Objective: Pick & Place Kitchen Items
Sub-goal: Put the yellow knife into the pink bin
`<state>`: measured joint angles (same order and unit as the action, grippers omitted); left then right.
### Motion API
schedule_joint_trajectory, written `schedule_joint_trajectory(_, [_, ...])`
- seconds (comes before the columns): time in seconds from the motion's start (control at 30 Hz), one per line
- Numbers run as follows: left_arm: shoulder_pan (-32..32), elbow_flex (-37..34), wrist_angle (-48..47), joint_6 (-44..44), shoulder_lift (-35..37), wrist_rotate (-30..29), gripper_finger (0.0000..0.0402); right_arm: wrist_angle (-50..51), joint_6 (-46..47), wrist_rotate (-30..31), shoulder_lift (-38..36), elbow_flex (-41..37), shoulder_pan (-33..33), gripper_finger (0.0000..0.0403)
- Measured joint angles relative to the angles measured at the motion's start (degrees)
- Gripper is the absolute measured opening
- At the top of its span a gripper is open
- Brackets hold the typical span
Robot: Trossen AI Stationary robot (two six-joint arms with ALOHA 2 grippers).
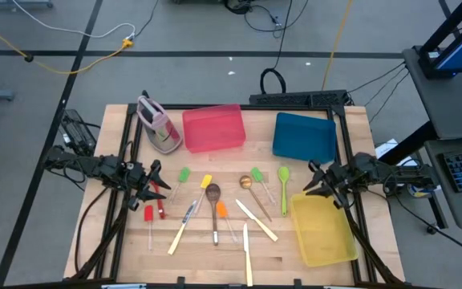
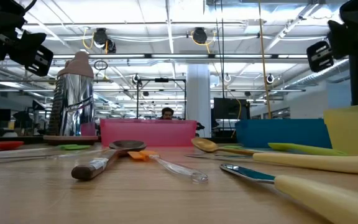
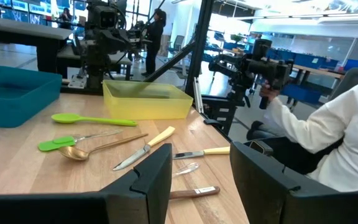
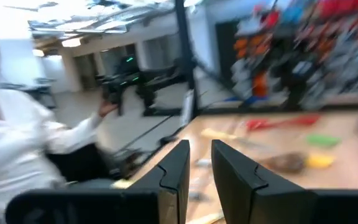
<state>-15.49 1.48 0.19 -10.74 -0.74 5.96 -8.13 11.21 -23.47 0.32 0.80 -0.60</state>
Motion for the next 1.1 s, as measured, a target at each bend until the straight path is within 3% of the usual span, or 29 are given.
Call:
schedule_joint_trajectory(0.3, [-0.01,0.0,0.02,0.0,-0.01,-0.02,0.0168,-17.99,-11.13,16.09,0.0,-0.02,0.0,0.0059])
schedule_joint_trajectory(0.53, [0.05,0.0,1.32,7.84,-0.01,-2.63,0.0168,-25.44,-18.24,19.06,-0.02,-0.04,0.02,0.0059])
schedule_joint_trajectory(0.67, [0.05,0.0,5.59,3.76,0.01,-3.08,0.0168,-23.96,-15.49,18.97,0.28,-0.04,0.02,0.0059])
schedule_joint_trajectory(0.83, [0.05,0.0,10.77,2.13,-0.01,-3.86,0.0168,-13.36,-13.69,19.17,1.22,-0.02,0.02,0.0074])
schedule_joint_trajectory(1.0, [0.05,0.04,11.03,2.67,-0.01,-12.5,0.0168,-12.71,-11.48,19.61,4.0,-0.02,0.02,0.0119])
schedule_joint_trajectory(1.1, [0.05,0.04,11.02,1.86,-0.01,-20.25,0.0168,-16.46,-10.98,24.33,6.0,-0.02,0.0,0.0144])
